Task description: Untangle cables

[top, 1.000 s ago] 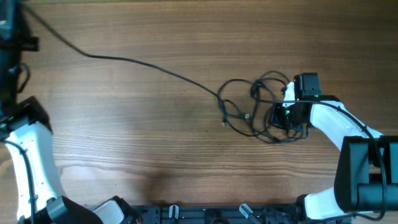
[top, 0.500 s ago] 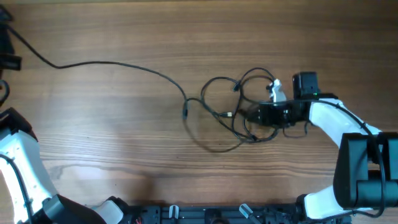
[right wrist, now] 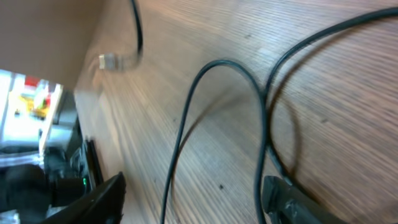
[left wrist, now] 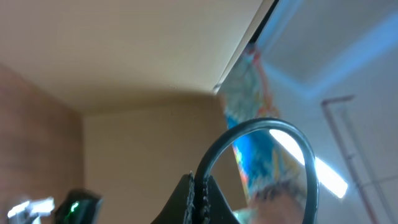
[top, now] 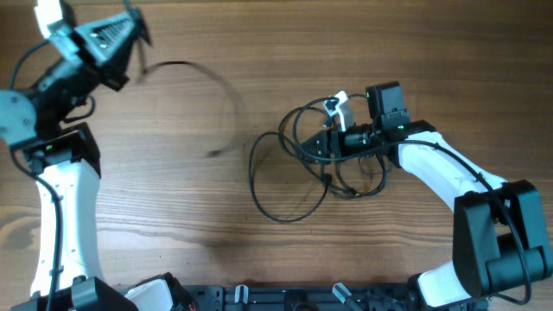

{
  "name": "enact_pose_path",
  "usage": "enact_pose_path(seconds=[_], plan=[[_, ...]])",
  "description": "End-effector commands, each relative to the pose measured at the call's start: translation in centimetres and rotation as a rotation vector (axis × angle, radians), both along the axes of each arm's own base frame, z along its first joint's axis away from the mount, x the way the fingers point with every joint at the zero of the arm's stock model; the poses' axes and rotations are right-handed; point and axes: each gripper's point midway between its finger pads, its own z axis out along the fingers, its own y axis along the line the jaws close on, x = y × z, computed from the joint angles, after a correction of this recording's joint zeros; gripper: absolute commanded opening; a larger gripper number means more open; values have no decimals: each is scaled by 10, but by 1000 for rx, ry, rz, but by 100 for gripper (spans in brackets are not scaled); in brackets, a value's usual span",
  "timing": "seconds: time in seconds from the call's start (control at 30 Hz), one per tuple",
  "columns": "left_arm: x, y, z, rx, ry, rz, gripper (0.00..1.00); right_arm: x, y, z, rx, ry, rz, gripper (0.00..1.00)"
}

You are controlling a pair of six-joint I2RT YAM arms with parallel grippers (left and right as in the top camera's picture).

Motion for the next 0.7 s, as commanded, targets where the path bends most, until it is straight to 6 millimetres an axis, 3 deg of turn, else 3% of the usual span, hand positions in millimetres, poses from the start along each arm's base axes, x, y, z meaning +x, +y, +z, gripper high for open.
enact_pose_path(seconds=[0.0,0.07,0.13,0.2,0.23,0.33,0.4,0.53,0.67], plan=[[-15,-32,-34,212,-84,-160,4,11,-6,-6,-39,70,-100,89],[-9,-33,-68,255,-29,-165,4,13,-15,-17,-111,77,-141,100],[3,-23,-102,283,86,-73,4,17,-26,-27,-188,89,-198,100],[21,12,-149,356,290,143,4,13,-36,-38,-252,134,-239,100],[25,33,-163,373,366,240,4,13,-38,-40,-261,156,-268,100],[27,74,-164,242,494,374,4,14,-39,-40,-247,222,-333,100],[24,92,-162,127,573,410,4,14,-39,-40,-241,251,-363,100],[17,113,-138,75,482,393,4,23,-48,-44,-286,228,-417,100],[13,129,-134,74,455,417,4,23,-48,-44,-286,228,-417,100]])
